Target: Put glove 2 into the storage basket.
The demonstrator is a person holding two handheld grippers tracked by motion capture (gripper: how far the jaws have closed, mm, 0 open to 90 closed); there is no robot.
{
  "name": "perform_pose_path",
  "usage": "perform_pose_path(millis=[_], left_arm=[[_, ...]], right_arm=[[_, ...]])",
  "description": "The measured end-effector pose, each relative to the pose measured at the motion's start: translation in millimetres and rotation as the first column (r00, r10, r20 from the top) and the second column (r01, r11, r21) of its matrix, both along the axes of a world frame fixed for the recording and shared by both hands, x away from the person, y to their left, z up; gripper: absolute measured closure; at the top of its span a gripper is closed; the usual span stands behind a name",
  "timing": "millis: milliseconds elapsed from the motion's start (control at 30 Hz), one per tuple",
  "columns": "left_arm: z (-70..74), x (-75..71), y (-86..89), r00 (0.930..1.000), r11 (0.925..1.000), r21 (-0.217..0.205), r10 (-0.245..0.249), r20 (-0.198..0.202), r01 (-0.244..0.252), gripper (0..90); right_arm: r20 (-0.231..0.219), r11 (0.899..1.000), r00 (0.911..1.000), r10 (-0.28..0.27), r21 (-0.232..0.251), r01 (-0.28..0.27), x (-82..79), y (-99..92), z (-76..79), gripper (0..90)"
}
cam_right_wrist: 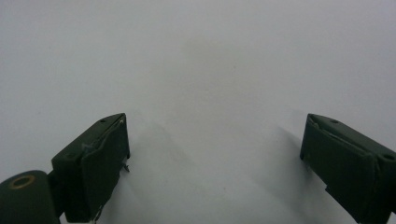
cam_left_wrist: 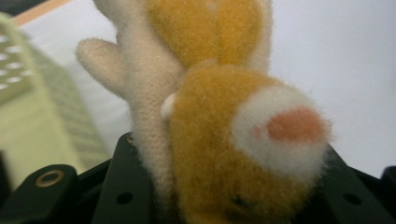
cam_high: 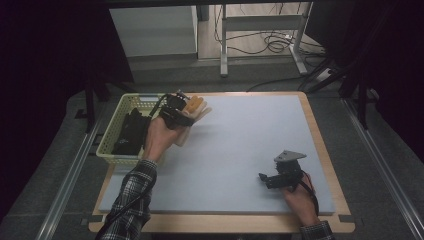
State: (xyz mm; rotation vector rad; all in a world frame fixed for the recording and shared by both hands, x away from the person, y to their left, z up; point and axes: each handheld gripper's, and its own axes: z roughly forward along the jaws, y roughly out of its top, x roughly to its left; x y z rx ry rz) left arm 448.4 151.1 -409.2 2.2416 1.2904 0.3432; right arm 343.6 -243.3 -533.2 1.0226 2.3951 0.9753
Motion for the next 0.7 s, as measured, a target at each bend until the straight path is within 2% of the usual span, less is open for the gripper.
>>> perform_pose_path(millis=[200,333,533,700], left_arm=[[10.0,3.5,29.9,0.997,0.997,0.009,0.077,0.01,-0.077,58.7],[13.9,4.4,50.5,0.9909,0.9909,0.012,0.134,0.019,-0.134,58.7],[12.8,5.5,81.2,0.9745,0.9742,0.027,0.223,0.02,-0.224,58.5],[1.0,7.4,103.3,0.9607,0.9603,0.027,0.278,0.005,-0.278,58.1]], right_arm=[[0.0,1.0,1.0,0.0,0.0,0.0,0.0,0.0,0.0,8.0],[0.0,1.0,1.0,0.0,0.0,0.0,0.0,0.0,0.0,8.0],[0.0,1.0,1.0,0.0,0.0,0.0,0.1,0.0,0.0,8.0],[0.0,1.0,1.0,0.0,0.0,0.0,0.1,0.0,0.0,8.0]])
